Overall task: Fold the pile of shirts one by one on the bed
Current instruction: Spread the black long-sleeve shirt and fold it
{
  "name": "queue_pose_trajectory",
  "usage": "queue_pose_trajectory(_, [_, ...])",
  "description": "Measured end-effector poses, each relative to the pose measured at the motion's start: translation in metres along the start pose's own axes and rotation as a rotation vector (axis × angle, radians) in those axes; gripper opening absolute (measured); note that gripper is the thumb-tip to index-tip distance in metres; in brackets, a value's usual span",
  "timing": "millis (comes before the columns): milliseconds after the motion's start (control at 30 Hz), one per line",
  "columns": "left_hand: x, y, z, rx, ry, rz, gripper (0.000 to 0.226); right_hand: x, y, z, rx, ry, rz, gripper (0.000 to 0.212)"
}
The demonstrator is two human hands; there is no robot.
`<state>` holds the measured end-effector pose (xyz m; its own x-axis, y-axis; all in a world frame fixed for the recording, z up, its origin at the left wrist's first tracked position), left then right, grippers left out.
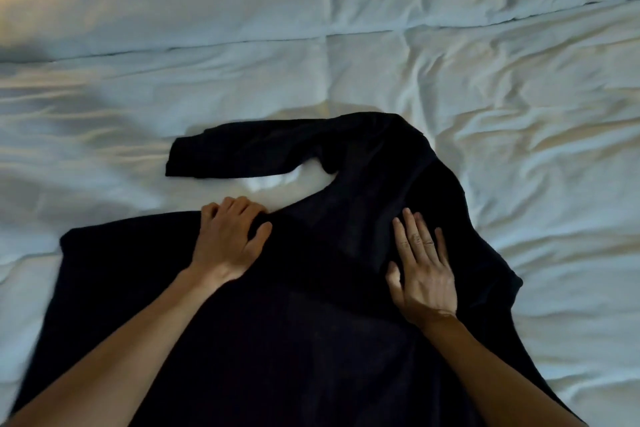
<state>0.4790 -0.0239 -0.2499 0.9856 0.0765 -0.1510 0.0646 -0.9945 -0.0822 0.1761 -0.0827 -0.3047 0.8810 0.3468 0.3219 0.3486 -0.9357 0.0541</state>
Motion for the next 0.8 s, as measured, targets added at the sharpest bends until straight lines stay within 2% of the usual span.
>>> queue_pose_trajectory(100, [0.036, 0.006, -0.011, 0.169, 0.063, -0.026, 0.052, 0.004, 0.002, -0.004, 0.011, -0.014, 0.0, 0.068])
queue_pose_trajectory(167, [0.053, 0.012, -0.014, 0.256, -0.065, -0.029, 0.037, 0.008, 0.002, -0.012, -0.029, 0.041, 0.056, 0.065])
queue_pose_trajectory(233, [0.067, 0.015, -0.017, 0.336, -0.203, -0.006, 0.033, 0.024, 0.002, -0.027, -0.126, 0.181, 0.155, 0.06])
queue_pose_trajectory(267, [0.075, 0.013, -0.018, 0.375, -0.222, 0.014, 0.032, 0.044, -0.001, -0.033, -0.17, 0.247, 0.151, 0.058])
queue_pose_trajectory(333, [0.087, 0.003, -0.015, 0.404, -0.234, 0.042, 0.032, 0.105, -0.009, -0.035, -0.176, 0.349, -0.045, 0.052])
queue_pose_trajectory(400, [0.099, -0.005, -0.013, 0.31, -0.351, 0.02, 0.031, 0.173, -0.025, -0.015, -0.044, 0.401, -0.323, 0.043])
queue_pose_trajectory(433, [0.103, -0.006, -0.015, 0.226, -0.401, 0.012, 0.032, 0.195, -0.031, 0.002, 0.029, 0.378, -0.38, 0.041])
queue_pose_trajectory(500, [0.11, -0.005, -0.026, 0.047, -0.422, 0.005, 0.032, 0.215, -0.034, 0.031, 0.123, 0.251, -0.32, 0.043])
queue_pose_trajectory(567, [0.118, -0.002, -0.037, -0.075, -0.397, 0.005, 0.025, 0.216, -0.034, 0.05, 0.148, 0.095, -0.264, 0.052])
queue_pose_trajectory(800, [0.151, -0.037, -0.029, -0.03, -0.192, -0.041, 0.05, 0.209, -0.033, 0.065, 0.24, -0.119, -0.243, 0.068])
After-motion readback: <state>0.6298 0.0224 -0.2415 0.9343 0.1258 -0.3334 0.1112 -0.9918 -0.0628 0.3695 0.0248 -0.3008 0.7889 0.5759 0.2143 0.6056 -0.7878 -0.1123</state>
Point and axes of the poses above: each hand's wrist, its own y-axis towards the middle knuckle, its own z-axis out of the palm, x = y × z, the point moved 6 cm from there along y, towards the middle knuckle, and after that the axes turned 9 degrees about z, right-handed, at the moved point
